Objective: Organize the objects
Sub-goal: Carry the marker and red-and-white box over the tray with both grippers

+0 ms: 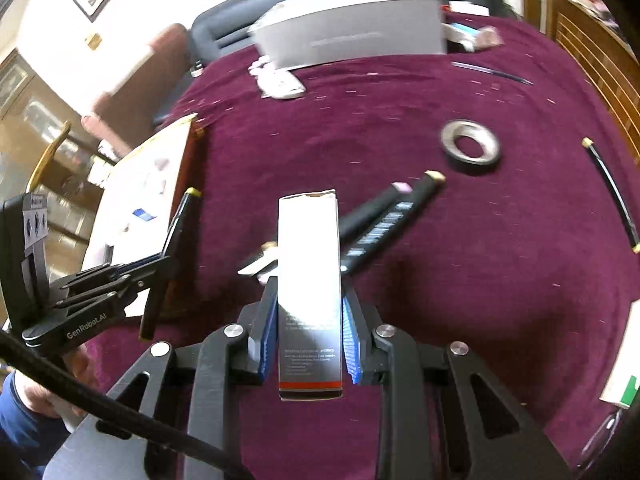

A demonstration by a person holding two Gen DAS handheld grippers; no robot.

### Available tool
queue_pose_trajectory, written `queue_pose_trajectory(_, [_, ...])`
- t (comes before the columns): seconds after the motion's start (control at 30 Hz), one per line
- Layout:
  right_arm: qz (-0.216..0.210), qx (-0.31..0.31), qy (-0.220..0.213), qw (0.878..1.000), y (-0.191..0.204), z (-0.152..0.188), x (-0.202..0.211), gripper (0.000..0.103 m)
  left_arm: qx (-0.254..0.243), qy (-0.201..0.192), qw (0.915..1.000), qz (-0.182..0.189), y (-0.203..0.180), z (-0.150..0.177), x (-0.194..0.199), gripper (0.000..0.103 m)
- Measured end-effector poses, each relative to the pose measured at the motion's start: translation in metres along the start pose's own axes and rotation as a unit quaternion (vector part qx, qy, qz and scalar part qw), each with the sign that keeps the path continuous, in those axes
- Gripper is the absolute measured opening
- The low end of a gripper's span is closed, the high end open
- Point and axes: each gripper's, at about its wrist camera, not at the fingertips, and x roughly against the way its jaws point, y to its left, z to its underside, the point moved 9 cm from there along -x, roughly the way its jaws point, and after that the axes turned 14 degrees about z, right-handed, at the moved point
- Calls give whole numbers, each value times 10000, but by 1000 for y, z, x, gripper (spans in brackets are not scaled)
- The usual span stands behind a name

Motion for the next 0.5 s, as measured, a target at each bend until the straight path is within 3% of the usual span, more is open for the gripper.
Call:
queue_pose_trajectory(0.27, [-308, 553, 12, 9980, 82, 1, -4, 25, 496, -367, 9980, -158, 57, 7, 50, 11])
queue_pose_trajectory(0.5, [-473, 999, 39, 9939, 148, -3, -12, 25, 951, -489, 9938, -287, 102, 19, 66, 12])
